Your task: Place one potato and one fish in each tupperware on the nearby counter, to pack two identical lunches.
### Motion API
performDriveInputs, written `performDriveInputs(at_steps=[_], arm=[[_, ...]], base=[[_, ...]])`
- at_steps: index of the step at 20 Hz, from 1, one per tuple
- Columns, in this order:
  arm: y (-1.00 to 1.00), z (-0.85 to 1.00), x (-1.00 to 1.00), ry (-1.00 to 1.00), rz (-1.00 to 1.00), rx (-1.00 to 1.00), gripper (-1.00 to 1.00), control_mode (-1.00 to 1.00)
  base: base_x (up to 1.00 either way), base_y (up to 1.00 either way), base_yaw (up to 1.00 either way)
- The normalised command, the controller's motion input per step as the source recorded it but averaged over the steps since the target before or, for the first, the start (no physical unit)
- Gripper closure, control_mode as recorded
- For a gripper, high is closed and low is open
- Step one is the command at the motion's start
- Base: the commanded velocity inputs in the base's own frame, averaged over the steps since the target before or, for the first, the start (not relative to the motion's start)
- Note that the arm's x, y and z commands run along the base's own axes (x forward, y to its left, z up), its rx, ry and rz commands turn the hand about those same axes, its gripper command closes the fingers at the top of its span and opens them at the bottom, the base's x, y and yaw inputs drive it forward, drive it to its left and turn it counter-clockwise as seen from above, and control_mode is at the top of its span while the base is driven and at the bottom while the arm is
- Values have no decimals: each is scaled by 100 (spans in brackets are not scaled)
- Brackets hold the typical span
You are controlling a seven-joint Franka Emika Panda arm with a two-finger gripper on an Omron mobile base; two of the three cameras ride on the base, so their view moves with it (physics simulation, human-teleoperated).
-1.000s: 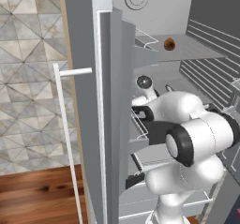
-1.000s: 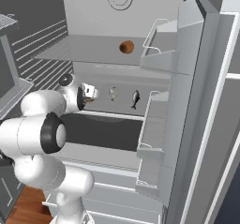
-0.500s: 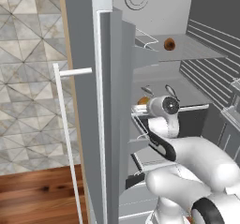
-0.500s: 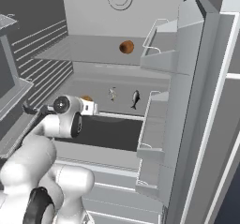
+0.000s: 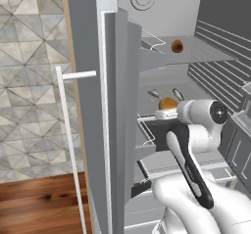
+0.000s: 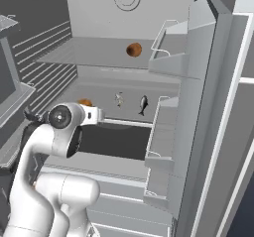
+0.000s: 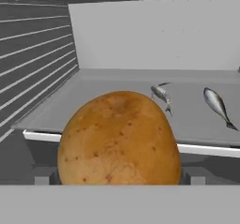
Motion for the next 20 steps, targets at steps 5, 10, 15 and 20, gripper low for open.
performDriveInputs(at_steps=[5,10,15,20], arm=[[-13,90,-81,18,12,0,100,-100],[0,41,-64,35,12,-1,100,-100],[0,-9,-97,14,12,-3,100,-100],[0,-21,-60,3,4,-2,100,100]], base=[[0,0,0],[0,0,0],[0,0,0],[-40,0,1]])
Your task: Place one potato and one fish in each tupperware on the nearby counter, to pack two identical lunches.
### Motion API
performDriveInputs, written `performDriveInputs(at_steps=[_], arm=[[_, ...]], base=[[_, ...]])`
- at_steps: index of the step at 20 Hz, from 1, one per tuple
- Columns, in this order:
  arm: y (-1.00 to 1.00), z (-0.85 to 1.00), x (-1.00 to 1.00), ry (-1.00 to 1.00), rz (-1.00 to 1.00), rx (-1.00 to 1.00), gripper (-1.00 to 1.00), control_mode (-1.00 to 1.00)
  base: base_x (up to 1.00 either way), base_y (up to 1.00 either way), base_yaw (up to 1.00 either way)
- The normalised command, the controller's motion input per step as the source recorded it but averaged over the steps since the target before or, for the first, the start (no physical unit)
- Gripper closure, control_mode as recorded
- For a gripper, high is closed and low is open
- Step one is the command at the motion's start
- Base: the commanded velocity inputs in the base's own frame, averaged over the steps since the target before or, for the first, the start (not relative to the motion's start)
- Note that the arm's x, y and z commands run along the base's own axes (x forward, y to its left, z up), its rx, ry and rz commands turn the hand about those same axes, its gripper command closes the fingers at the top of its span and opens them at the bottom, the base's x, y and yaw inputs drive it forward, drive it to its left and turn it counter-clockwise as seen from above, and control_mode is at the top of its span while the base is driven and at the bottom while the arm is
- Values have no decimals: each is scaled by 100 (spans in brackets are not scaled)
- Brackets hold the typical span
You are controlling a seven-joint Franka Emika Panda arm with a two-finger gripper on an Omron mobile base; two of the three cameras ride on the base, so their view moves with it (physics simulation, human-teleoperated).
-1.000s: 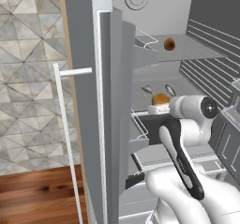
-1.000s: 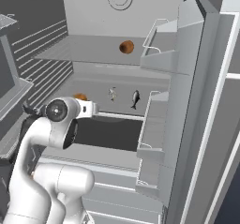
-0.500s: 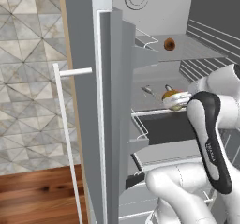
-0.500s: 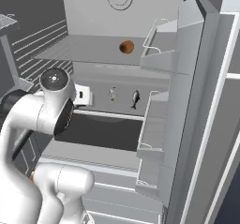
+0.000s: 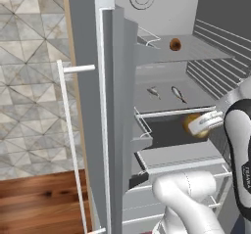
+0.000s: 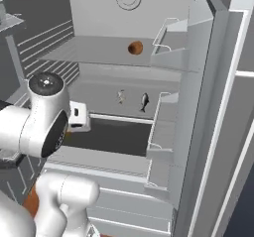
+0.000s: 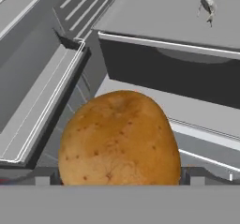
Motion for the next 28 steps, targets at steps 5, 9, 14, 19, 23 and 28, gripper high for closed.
performDriveInputs(at_steps=[5,9,14,19,23,28], arm=[[0,0,0,0,0,0,100,100],[0,0,0,0,0,0,100,100],[0,0,0,0,0,0,100,100],[0,0,0,0,0,0,100,100],[0,0,0,0,0,0,100,100],[0,0,0,0,0,0,100,100]], base=[[-96,0,0],[-92,0,0],[-70,15,1],[-10,74,21],[0,100,23],[0,97,35]])
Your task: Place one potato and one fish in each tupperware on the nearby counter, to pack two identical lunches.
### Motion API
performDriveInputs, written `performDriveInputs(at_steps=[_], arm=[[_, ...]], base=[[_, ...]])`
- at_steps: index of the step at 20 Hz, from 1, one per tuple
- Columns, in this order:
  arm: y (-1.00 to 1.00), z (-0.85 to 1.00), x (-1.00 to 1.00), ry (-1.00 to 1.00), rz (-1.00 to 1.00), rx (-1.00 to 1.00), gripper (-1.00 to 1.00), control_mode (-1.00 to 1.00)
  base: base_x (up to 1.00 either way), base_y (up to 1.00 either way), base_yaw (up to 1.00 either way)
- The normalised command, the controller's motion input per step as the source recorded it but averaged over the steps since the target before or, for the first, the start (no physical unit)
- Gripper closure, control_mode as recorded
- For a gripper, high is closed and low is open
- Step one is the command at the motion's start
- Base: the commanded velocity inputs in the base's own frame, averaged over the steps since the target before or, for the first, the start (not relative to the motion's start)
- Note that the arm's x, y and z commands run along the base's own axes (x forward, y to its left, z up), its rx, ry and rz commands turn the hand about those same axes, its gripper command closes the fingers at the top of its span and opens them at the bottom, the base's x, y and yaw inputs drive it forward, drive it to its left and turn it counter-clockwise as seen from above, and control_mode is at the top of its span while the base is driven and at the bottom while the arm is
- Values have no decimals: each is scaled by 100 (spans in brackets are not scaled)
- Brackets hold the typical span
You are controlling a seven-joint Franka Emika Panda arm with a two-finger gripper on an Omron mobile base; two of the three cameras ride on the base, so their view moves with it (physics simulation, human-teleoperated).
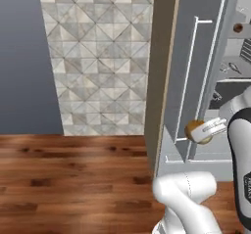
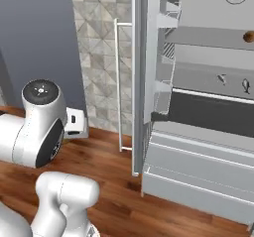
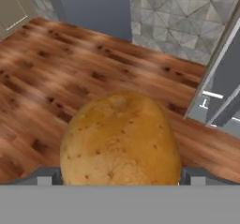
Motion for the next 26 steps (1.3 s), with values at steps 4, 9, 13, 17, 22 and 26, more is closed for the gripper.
performDriveInputs(at_steps=[4,9,13,17,22,26], arm=[[0,0,0,0,0,0,100,100],[0,0,0,0,0,0,100,100],[0,0,0,0,0,0,100,100],[0,0,0,0,0,0,100,100],[0,0,0,0,0,0,100,100],[0,0,0,0,0,0,100,100]], base=[[0,80,45],[-1,44,51],[-3,21,56],[0,30,55],[-19,45,51],[-89,48,44]])
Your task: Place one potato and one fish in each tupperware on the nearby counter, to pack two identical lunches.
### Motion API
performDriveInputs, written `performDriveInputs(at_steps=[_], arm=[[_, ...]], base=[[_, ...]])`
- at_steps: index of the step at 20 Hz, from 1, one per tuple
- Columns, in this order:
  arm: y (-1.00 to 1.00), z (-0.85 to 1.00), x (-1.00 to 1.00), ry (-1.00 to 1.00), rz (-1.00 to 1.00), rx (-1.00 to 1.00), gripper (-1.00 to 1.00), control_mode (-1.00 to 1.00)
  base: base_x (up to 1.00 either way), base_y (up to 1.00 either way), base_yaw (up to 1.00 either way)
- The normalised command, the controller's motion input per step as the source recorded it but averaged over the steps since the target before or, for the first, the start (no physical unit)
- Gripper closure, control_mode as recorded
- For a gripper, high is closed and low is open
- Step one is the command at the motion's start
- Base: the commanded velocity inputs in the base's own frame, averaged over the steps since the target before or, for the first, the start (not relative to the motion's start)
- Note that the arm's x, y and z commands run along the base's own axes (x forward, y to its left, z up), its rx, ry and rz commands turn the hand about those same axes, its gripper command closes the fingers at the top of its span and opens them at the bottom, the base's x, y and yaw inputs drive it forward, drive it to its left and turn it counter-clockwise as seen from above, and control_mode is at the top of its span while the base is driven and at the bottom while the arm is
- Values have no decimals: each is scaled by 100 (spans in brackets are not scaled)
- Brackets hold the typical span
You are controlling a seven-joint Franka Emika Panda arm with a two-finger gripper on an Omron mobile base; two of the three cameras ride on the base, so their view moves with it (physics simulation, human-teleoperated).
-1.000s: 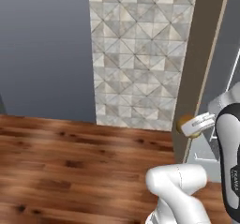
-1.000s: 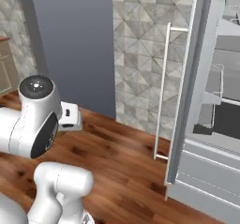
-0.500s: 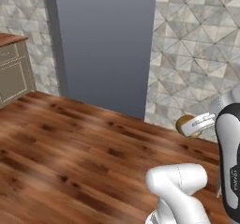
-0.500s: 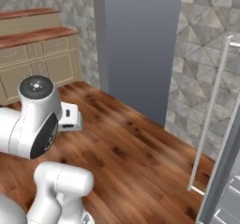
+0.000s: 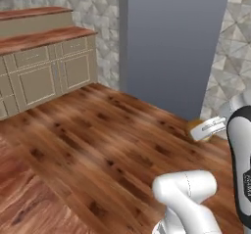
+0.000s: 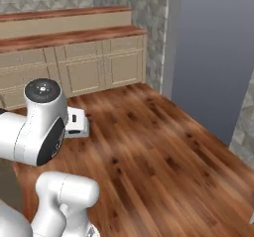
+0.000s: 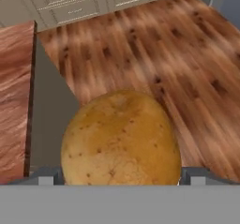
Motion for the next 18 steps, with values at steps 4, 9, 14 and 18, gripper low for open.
performDriveInputs(at_steps=[4,9,14,18], arm=[[0,0,0,0,0,0,100,100],[0,0,0,0,0,0,100,100],[0,0,0,0,0,0,100,100],[0,0,0,0,0,0,100,100]], base=[[-100,40,40],[-100,38,38],[-100,34,34],[-51,80,25]])
